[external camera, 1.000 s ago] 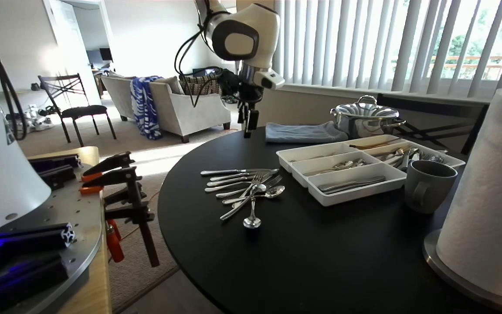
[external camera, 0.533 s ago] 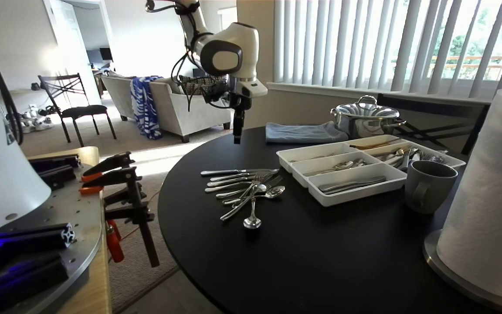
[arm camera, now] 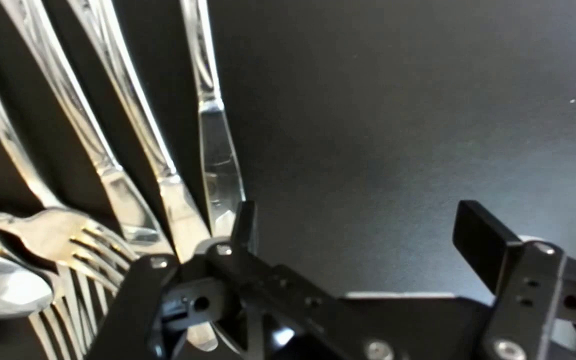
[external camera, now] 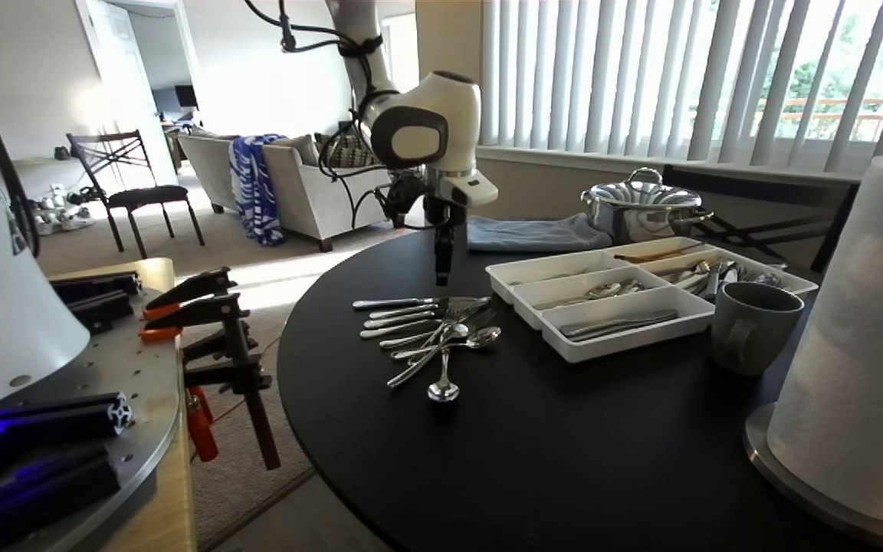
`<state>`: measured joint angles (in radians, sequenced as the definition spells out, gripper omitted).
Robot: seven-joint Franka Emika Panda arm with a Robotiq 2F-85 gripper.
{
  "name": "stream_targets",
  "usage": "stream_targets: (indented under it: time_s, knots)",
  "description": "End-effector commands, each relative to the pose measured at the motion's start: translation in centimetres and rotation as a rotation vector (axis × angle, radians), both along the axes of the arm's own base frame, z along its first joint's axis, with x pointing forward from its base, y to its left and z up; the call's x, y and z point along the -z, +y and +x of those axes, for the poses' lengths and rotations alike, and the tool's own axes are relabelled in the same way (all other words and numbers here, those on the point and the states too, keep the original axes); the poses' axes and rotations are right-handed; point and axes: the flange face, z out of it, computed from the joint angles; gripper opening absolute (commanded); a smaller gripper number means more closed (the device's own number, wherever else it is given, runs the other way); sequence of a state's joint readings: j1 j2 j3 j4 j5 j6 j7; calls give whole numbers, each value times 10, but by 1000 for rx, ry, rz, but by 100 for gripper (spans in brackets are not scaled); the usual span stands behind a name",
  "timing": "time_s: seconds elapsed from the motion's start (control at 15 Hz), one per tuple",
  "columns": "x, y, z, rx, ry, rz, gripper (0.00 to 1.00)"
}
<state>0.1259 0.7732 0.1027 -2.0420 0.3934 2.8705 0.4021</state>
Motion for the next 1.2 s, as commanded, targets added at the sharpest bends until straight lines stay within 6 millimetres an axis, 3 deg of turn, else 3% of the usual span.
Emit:
stream_targets:
  time_s: [0.0,0.33,0.73,1.13]
  knots:
    - [16,-16,1,-142,31,-7,100]
    - [21,-15,-24,-321,110,-101,100]
    - [24,6,-40,-445,98,-188,100]
    - [15,21,-63,-393,-53,-161,100]
